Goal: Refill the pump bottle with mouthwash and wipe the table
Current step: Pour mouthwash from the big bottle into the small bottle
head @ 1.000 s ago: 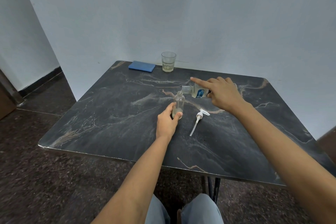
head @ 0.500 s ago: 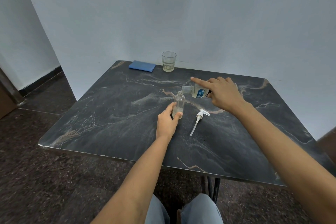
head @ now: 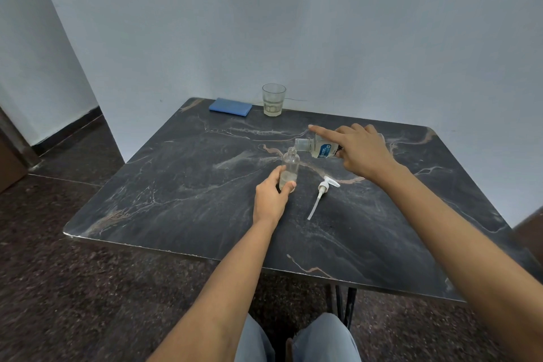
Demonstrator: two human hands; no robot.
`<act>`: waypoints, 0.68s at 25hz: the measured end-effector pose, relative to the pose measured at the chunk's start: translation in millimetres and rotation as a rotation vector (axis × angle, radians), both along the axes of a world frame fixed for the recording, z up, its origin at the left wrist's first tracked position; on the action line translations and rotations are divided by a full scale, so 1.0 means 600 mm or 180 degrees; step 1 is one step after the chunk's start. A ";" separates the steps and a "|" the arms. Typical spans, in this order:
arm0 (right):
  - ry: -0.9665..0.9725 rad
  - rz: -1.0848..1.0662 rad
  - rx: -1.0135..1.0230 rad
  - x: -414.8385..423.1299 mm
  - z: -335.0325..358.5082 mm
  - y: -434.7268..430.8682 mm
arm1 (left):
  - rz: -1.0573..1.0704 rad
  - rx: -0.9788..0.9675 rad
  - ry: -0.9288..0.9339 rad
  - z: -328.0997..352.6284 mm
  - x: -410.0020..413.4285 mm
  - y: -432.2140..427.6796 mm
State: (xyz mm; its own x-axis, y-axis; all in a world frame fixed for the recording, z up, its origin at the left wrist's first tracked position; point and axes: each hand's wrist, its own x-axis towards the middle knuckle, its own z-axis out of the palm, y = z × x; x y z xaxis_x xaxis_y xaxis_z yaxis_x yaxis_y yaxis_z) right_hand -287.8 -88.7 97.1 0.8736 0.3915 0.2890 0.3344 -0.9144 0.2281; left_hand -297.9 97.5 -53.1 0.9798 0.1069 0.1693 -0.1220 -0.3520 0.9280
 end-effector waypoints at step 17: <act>-0.0035 0.0013 -0.0055 0.001 0.002 0.001 | -0.0020 -0.0004 -0.0016 -0.004 0.003 0.000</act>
State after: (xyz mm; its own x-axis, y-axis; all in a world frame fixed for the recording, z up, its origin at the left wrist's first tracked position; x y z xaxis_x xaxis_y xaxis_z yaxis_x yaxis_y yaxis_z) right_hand -287.1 -87.8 98.2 0.8688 0.4001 0.2916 0.3355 -0.9090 0.2475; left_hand -296.4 97.3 -55.5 0.9795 0.1009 0.1741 -0.1289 -0.3501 0.9278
